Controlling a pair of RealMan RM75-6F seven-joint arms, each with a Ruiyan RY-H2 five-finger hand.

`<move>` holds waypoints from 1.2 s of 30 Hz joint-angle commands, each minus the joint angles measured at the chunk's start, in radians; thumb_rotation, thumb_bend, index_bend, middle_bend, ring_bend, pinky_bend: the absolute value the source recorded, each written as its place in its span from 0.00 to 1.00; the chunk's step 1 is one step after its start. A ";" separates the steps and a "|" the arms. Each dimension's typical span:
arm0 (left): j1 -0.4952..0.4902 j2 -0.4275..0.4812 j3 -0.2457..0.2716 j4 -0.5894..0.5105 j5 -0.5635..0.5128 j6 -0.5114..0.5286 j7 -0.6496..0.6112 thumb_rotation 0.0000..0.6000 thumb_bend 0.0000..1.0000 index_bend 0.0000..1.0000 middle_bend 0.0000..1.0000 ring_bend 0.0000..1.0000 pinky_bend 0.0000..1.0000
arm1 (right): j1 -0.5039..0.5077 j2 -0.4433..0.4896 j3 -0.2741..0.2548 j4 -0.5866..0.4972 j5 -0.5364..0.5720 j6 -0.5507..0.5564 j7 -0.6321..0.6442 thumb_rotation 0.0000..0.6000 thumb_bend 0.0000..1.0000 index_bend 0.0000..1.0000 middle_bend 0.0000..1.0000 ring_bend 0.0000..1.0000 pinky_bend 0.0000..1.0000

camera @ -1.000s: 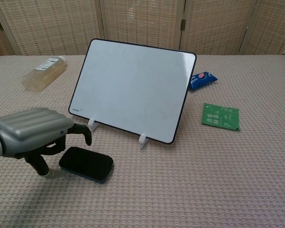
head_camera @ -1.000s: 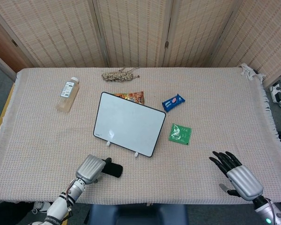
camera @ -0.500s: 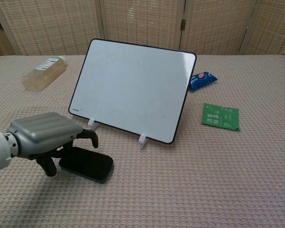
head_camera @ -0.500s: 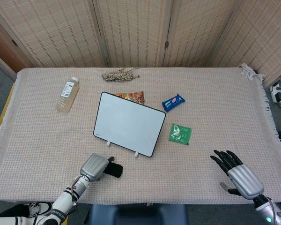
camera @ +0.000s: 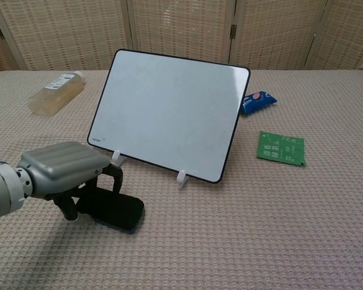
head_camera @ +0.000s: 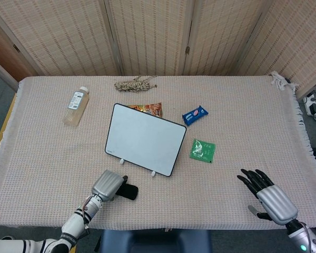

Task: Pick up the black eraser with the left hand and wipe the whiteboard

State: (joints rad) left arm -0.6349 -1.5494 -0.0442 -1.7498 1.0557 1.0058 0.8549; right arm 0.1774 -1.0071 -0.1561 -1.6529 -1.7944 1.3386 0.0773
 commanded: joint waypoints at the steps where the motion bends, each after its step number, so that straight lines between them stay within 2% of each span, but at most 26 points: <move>1: 0.015 -0.013 0.014 0.013 0.072 0.056 -0.040 1.00 0.37 0.64 1.00 1.00 1.00 | -0.004 0.002 -0.002 0.000 -0.006 0.010 0.003 1.00 0.35 0.00 0.00 0.00 0.00; 5: 0.051 0.001 0.033 -0.010 0.184 0.160 -0.063 1.00 0.37 0.65 1.00 1.00 1.00 | -0.008 0.007 -0.008 0.003 -0.020 0.025 0.013 1.00 0.35 0.00 0.00 0.00 0.00; 9: 0.076 0.000 0.012 0.002 0.262 0.253 -0.096 1.00 0.38 0.65 1.00 1.00 1.00 | -0.015 0.013 -0.017 0.007 -0.046 0.048 0.020 1.00 0.35 0.00 0.00 0.00 0.00; 12: 0.089 -0.036 -0.011 0.059 0.324 0.321 -0.137 1.00 0.38 0.65 1.00 1.00 1.00 | -0.021 0.019 -0.023 0.012 -0.066 0.072 0.034 1.00 0.35 0.00 0.00 0.00 0.00; 17: 0.090 -0.155 -0.056 0.206 0.433 0.425 -0.223 1.00 0.38 0.64 1.00 1.00 1.00 | -0.024 0.025 -0.026 0.021 -0.078 0.093 0.058 1.00 0.35 0.00 0.00 0.00 0.00; 25: 0.018 -0.309 -0.151 0.398 0.425 0.394 -0.236 1.00 0.39 0.63 1.00 1.00 1.00 | -0.018 0.037 -0.031 0.031 -0.089 0.098 0.099 1.00 0.35 0.00 0.00 0.00 0.00; 28: -0.023 -0.363 -0.189 0.488 0.400 0.351 -0.252 1.00 0.39 0.62 1.00 1.00 1.00 | -0.017 0.042 -0.032 0.034 -0.090 0.102 0.113 1.00 0.35 0.00 0.00 0.00 0.00; 36: -0.098 -0.443 -0.243 0.640 0.371 0.300 -0.266 1.00 0.39 0.62 1.00 1.00 1.00 | -0.008 0.047 -0.024 0.035 -0.070 0.090 0.135 1.00 0.35 0.00 0.00 0.00 0.00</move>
State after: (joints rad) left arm -0.7148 -1.9727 -0.2728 -1.1343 1.4355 1.3179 0.5969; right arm 0.1684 -0.9604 -0.1807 -1.6172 -1.8650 1.4293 0.2116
